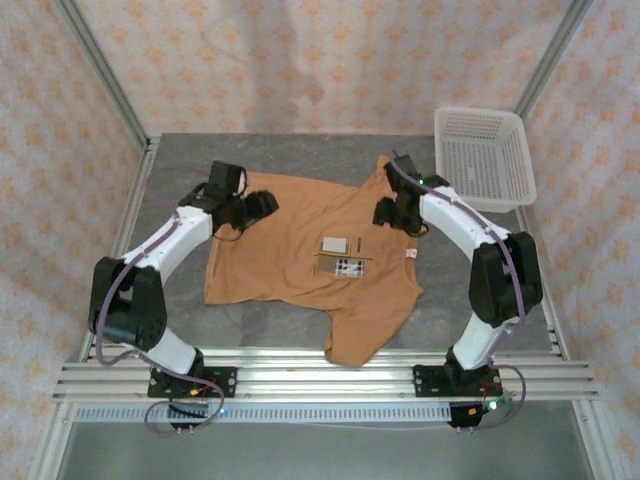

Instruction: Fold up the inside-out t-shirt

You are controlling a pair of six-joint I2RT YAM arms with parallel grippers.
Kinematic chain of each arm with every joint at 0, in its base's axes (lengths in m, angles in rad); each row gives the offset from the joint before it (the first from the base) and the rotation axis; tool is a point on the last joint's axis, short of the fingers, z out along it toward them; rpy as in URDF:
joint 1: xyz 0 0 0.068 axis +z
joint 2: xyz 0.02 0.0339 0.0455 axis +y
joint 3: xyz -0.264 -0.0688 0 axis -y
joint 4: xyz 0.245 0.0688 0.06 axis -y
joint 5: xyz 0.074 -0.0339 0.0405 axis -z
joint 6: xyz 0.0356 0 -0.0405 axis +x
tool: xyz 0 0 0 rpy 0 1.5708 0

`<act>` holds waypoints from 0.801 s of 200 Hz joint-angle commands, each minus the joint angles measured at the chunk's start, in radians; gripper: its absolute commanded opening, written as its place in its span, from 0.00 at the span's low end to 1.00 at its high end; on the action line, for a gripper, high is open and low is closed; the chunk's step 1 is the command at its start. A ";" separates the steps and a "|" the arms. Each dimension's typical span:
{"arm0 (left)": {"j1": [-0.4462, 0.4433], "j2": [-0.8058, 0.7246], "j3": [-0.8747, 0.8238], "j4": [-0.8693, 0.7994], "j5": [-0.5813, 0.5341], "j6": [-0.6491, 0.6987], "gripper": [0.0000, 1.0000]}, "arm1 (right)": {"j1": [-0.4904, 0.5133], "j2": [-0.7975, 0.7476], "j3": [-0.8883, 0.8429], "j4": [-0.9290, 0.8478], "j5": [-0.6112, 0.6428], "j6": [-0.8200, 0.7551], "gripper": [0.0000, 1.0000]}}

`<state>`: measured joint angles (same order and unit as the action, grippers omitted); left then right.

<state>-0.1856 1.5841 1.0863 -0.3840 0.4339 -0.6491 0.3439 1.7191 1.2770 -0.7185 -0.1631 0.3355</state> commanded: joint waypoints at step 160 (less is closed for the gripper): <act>0.153 0.242 0.375 -0.124 -0.146 0.046 0.54 | -0.110 0.602 0.941 -0.281 -0.038 -0.082 0.65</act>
<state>-0.0299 2.0739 1.5887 -0.4217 0.3553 -0.6384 0.1909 2.5717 2.4088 -0.9371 -0.2070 0.2844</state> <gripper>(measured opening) 0.551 0.648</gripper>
